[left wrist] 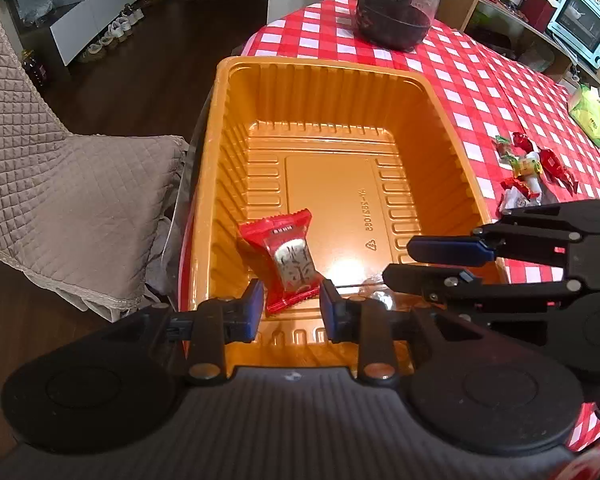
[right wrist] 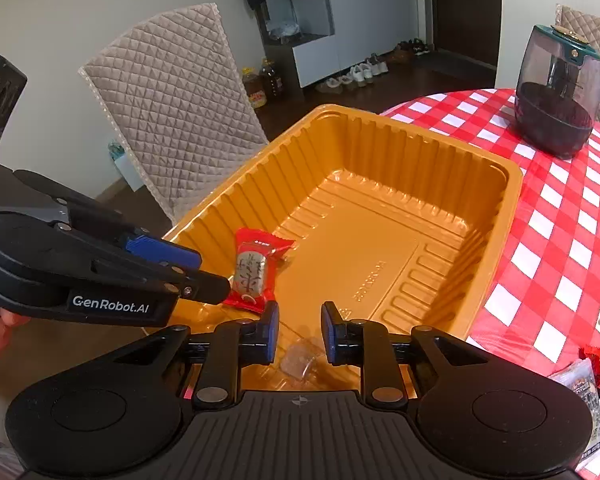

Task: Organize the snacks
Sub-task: 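Open the left gripper to drop the red packet while the right gripper releases the cake into the tray, then move both grippers back from the tray toward the snack pile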

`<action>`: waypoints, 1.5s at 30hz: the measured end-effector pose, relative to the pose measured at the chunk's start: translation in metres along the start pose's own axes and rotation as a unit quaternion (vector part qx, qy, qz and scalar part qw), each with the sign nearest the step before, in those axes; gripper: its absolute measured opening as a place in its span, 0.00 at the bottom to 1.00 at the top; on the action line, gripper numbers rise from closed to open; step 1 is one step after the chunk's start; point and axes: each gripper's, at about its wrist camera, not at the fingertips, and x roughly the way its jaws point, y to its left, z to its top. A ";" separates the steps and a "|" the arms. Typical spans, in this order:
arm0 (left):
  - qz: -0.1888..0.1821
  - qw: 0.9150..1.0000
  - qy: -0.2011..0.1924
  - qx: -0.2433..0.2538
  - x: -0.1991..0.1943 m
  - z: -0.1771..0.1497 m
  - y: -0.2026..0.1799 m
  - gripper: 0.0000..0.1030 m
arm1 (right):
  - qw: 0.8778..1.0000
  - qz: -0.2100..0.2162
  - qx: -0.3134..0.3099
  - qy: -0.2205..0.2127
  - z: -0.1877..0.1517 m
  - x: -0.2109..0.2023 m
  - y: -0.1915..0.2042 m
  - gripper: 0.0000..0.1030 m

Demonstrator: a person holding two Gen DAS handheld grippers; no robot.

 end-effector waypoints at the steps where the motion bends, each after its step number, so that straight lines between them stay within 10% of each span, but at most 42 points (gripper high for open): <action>1: 0.001 1.000 -0.001 0.000 -0.001 0.000 0.000 0.27 | 1.000 0.000 0.000 -0.002 -0.001 -0.002 0.000 0.23; 24: 0.016 0.998 -0.053 -0.015 -0.060 -0.040 -0.080 0.32 | 0.998 0.018 0.033 -0.057 -0.056 -0.100 -0.022 0.27; 45: -0.051 0.995 -0.071 0.036 -0.044 -0.057 -0.226 0.48 | 0.986 -0.077 0.135 -0.067 -0.164 -0.191 -0.112 0.27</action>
